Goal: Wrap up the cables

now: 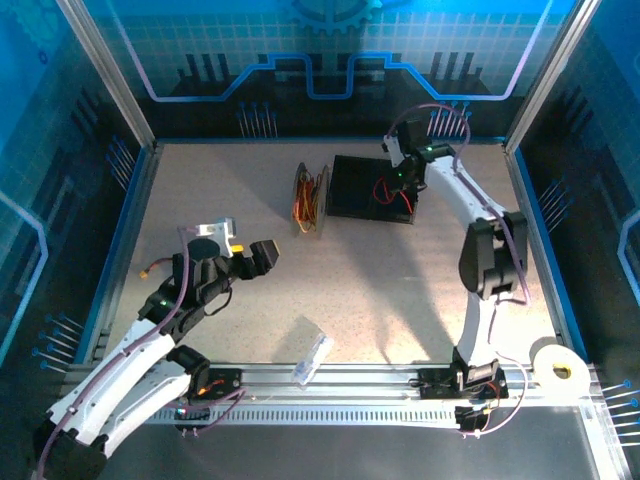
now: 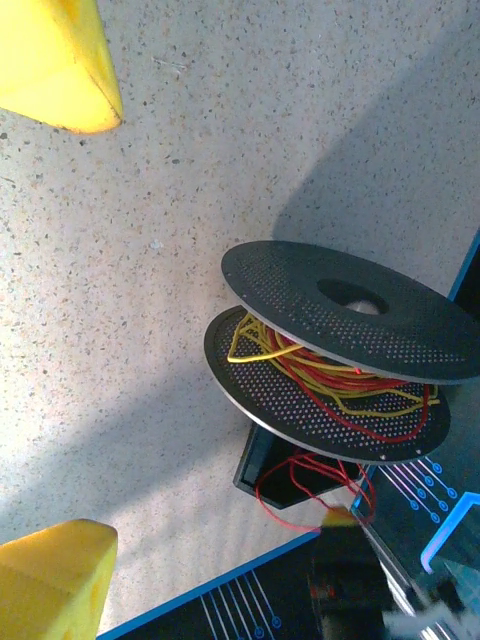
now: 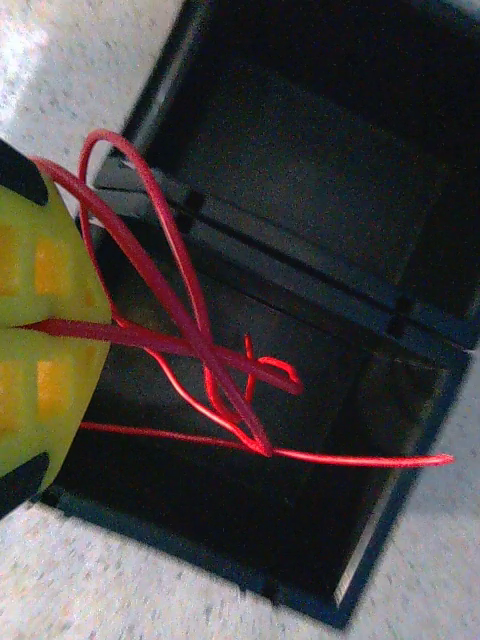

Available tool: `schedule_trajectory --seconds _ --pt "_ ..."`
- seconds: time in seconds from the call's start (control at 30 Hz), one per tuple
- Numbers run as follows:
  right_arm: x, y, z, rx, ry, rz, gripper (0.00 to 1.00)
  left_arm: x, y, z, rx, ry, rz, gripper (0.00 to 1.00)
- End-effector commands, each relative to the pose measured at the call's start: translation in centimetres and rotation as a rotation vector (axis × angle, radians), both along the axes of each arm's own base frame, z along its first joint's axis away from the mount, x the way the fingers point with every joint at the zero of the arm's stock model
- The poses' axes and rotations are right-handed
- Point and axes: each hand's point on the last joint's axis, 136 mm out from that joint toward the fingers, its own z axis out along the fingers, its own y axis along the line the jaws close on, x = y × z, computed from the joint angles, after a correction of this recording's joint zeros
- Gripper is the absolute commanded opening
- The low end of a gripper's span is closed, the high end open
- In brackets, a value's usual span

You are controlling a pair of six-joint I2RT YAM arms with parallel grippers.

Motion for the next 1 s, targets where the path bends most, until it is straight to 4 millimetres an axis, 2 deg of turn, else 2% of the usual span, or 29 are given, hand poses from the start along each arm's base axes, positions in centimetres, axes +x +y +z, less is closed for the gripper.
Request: schedule_trajectory --seconds 0.0,0.2,0.33,0.4,0.5,0.6,0.7,0.8,0.9,0.97 --pt "-2.0 0.8 7.5 0.055 -0.176 0.027 0.0 -0.6 -0.4 2.8 -0.019 -0.045 -0.032 0.99" --pt "-7.9 2.3 14.5 0.297 -0.363 0.111 0.0 -1.6 -0.5 5.6 -0.026 -0.083 -0.061 0.99" --pt "-13.2 4.3 18.4 0.565 -0.451 0.277 0.0 -2.2 -1.7 7.8 -0.041 -0.118 -0.147 0.99" --pt "-17.1 5.6 20.9 0.752 -0.49 0.426 0.0 -2.4 -2.8 9.5 -0.062 -0.144 -0.208 0.99" --pt "-21.4 6.8 23.1 0.918 -0.516 0.595 0.0 -2.7 -4.9 11.9 -0.108 -0.178 -0.322 0.99" --pt "-24.5 7.5 24.2 1.001 -0.524 0.731 0.0 -2.8 -6.5 14.4 -0.151 -0.218 -0.412 0.94" --pt "-26.0 7.7 24.4 1.023 -0.515 0.784 0.0 -2.6 -7.4 16.6 -0.165 -0.254 -0.46 0.89" --pt "-26.5 7.8 24.0 1.028 -0.494 0.789 0.0 -2.5 -8.3 18.4 -0.177 -0.278 -0.509 0.79" --pt "-27.0 8.2 23.9 1.041 -0.479 0.813 0.0 -2.0 -9.0 19.0 -0.185 -0.272 -0.533 0.7" --pt "-26.8 8.3 23.6 1.037 -0.471 0.795 0.0 -1.8 -9.5 19.2 -0.186 -0.262 -0.548 0.59"
